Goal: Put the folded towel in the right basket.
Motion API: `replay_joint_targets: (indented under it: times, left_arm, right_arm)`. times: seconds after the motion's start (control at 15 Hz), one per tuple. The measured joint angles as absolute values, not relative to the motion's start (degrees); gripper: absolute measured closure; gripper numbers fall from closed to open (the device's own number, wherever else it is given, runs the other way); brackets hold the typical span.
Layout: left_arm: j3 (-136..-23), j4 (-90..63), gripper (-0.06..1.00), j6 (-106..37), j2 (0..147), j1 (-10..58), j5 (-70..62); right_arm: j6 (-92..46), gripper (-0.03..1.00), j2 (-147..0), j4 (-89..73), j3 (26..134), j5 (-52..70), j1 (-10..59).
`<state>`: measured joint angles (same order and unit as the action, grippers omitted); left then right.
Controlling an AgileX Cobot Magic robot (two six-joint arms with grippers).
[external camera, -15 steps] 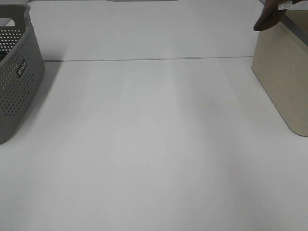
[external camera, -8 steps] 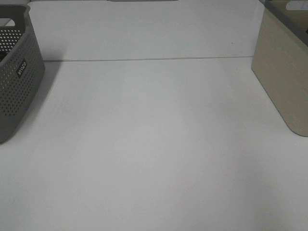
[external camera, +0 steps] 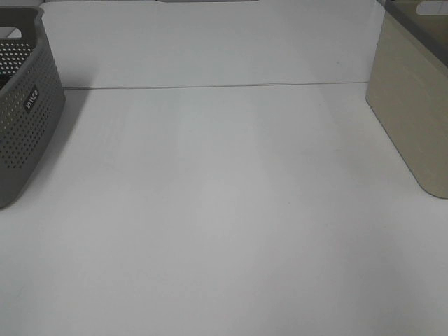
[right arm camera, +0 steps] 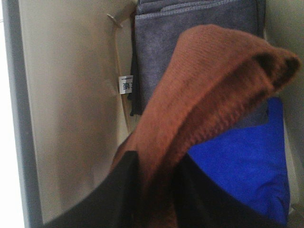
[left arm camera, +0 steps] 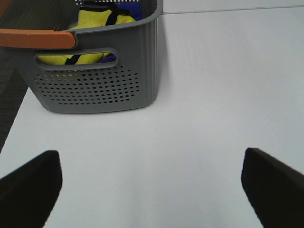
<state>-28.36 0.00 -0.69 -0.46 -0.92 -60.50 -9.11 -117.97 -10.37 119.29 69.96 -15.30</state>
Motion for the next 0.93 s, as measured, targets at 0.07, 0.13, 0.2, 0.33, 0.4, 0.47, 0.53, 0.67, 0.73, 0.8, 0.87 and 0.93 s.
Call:
replay_joint_targets:
  times: [0.07, 0.13, 0.2, 0.33, 0.4, 0.47, 0.53, 0.67, 0.73, 0.8, 0.87, 0.93]
  left_arm:
    - [-28.36, 0.0, -0.03, -0.69, -0.46, -0.92, -60.5]
    - [-28.36, 0.0, -0.03, -0.69, -0.46, -0.92, -60.5]
    - [-28.36, 0.0, -0.03, -0.69, -0.46, -0.92, -60.5]
    - [-28.36, 0.0, -0.03, -0.69, -0.46, -0.92, -60.5]
    - [-28.36, 0.0, -0.03, -0.69, -0.46, -0.92, -60.5]
    - [-28.36, 0.0, -0.03, -0.69, -0.46, -0.92, -60.5]
    - [-28.36, 0.0, -0.03, -0.69, -0.46, -0.92, -60.5]
    - [-28.36, 0.0, -0.03, -0.69, -0.46, -0.92, -60.5]
    - [-28.36, 0.0, -0.03, -0.69, -0.46, -0.92, -60.5]
    - [-28.36, 0.0, -0.03, -0.69, -0.46, -0.92, -60.5]
    - [-28.36, 0.0, -0.03, -0.69, -0.46, -0.92, -60.5]
    - [-28.36, 0.0, -0.03, -0.69, -0.46, -0.92, -60.5]
  right_arm:
    - [-8.48, 0.52, -117.97, -10.26, 119.29, 69.96, -15.3]
    - [-8.37, 0.43, -117.97, -10.2, 119.29, 69.96, -15.3]
    - [-8.19, 0.39, -117.97, -10.2, 119.29, 69.96, -15.3]
    - [-7.85, 0.37, -117.8, -11.29, 119.29, 69.96, -15.3]
    - [-7.85, 0.37, -117.8, -11.29, 119.29, 69.96, -15.3]
    - [-7.79, 0.36, -116.77, -13.12, 119.29, 69.96, -14.55]
    - [-7.79, 0.36, -115.68, -13.46, 119.29, 69.96, -13.58]
    - [-7.79, 0.36, -112.7, -13.64, 118.6, 69.84, -9.91]
    - [-7.79, 0.36, -110.64, -13.64, 117.23, 69.84, -8.08]
    - [-7.79, 0.36, -108.52, -13.35, 115.28, 69.9, -6.3]
    - [-7.56, 0.36, -104.62, -12.43, 110.64, 69.9, -4.18]
    - [-7.1, 0.36, -101.41, -11.97, 107.2, 69.9, -3.84]
